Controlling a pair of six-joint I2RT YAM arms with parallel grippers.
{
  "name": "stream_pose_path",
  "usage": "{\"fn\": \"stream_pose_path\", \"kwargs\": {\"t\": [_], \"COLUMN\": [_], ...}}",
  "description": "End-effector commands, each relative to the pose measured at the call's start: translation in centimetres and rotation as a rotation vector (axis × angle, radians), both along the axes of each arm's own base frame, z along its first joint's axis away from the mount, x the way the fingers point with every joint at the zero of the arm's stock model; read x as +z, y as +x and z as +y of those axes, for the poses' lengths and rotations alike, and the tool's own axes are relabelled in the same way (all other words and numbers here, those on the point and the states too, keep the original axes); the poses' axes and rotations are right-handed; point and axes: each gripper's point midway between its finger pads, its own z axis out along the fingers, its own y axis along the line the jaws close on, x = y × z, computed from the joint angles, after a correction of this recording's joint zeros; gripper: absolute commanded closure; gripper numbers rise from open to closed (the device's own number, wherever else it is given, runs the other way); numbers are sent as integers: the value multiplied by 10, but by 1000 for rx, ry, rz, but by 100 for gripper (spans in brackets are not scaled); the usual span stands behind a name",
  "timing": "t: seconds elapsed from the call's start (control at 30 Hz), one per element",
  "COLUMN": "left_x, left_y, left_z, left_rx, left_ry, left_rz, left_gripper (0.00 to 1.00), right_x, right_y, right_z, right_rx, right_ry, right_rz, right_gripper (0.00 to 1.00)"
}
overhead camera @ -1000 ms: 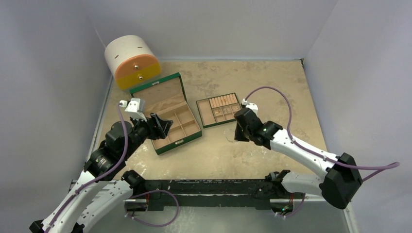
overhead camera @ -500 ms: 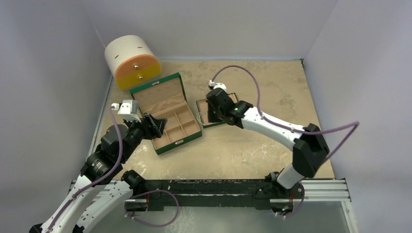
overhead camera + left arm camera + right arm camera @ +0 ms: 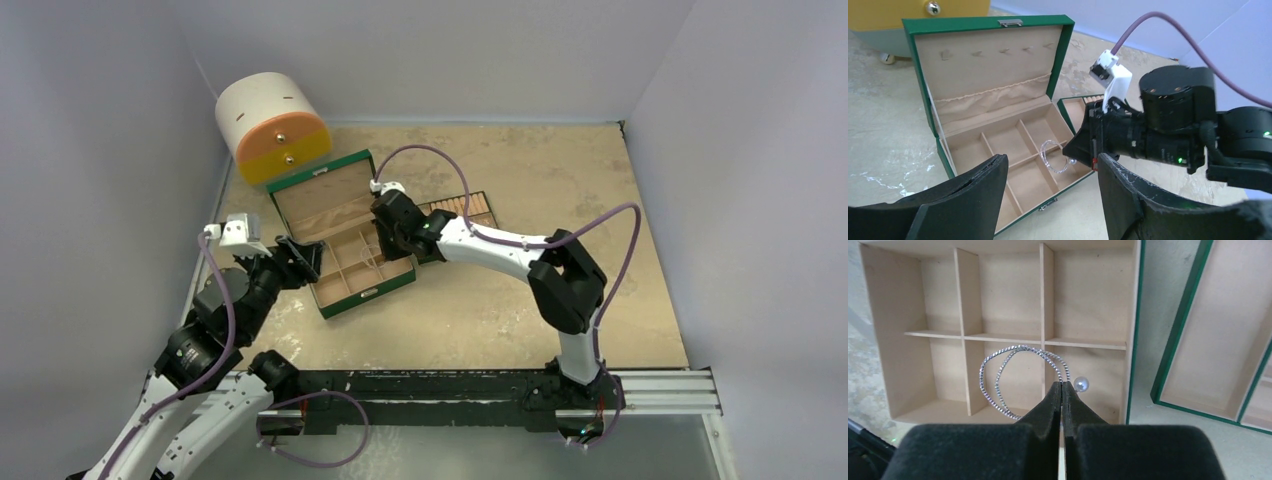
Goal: Organize the mixed jewelry
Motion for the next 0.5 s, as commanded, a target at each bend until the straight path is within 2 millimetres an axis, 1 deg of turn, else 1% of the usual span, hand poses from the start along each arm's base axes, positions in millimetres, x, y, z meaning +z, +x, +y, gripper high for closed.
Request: {"fn": "stream_pose_path", "kwargs": {"t": [0.0,0.2,0.47], "left_x": [17,16,14], "left_y": [0,1,2], "left_z": [10,9,8], "left_rx": [54,51,53], "left_ry": [-44,-40,-35], "left_rz": [-40,-34,-28], "left_gripper": [34,34,34], "right_x": [6,-9,-24], "right_y": [6,6,-1], "right_z": [11,-8,-32], "right_rx": [17,-36,-77], "right_ry": [2,-78,-139], "right_rz": [-40,-53,-45], "right_gripper": [100,100,100]}}
